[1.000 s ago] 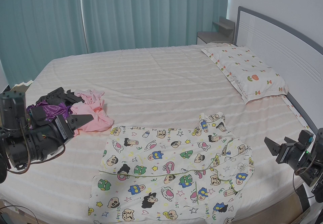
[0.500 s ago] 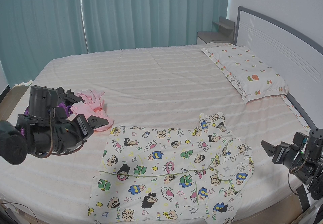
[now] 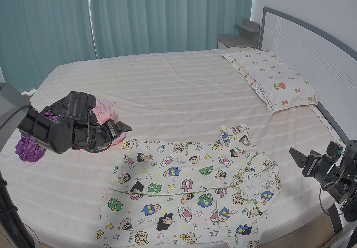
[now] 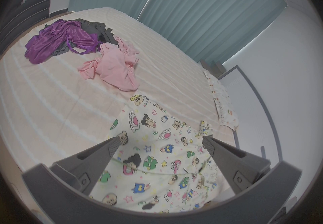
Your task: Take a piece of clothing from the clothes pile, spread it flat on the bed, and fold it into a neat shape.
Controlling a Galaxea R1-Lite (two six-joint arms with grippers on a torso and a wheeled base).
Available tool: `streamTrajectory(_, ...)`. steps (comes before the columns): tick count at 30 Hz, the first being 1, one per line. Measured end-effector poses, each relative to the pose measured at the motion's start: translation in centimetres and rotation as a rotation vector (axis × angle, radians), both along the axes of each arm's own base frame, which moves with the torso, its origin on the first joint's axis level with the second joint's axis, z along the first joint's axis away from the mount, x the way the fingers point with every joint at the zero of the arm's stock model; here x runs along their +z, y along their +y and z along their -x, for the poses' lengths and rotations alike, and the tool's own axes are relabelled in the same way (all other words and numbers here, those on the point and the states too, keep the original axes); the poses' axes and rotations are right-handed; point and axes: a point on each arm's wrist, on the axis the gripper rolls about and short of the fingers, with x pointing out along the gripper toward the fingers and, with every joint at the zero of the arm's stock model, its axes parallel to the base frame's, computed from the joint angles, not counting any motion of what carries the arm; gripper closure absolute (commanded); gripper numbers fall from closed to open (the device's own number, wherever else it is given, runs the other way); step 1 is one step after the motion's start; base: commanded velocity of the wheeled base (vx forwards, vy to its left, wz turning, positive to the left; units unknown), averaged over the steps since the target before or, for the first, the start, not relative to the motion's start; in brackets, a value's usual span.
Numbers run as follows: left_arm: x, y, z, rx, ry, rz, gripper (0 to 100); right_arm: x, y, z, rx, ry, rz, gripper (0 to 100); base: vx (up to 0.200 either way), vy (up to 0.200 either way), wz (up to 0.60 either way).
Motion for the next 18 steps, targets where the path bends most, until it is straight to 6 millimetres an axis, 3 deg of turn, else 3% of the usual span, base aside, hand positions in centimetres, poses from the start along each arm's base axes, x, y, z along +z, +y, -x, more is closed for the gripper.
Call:
streamTrajectory(9,-4.6,0.0,-5.5,-0.077,-0.006,-0.071,0,0.0,0.3,0.1,0.014,0.001,0.0,0,0.0,0.0,0.0)
streamTrajectory(18,-8.2,-0.3,-9.0,-0.066,-0.008,-0.099,0,0.0,0.9,0.3,0.034,0.005,-0.021,0,0.0,0.0,0.0)
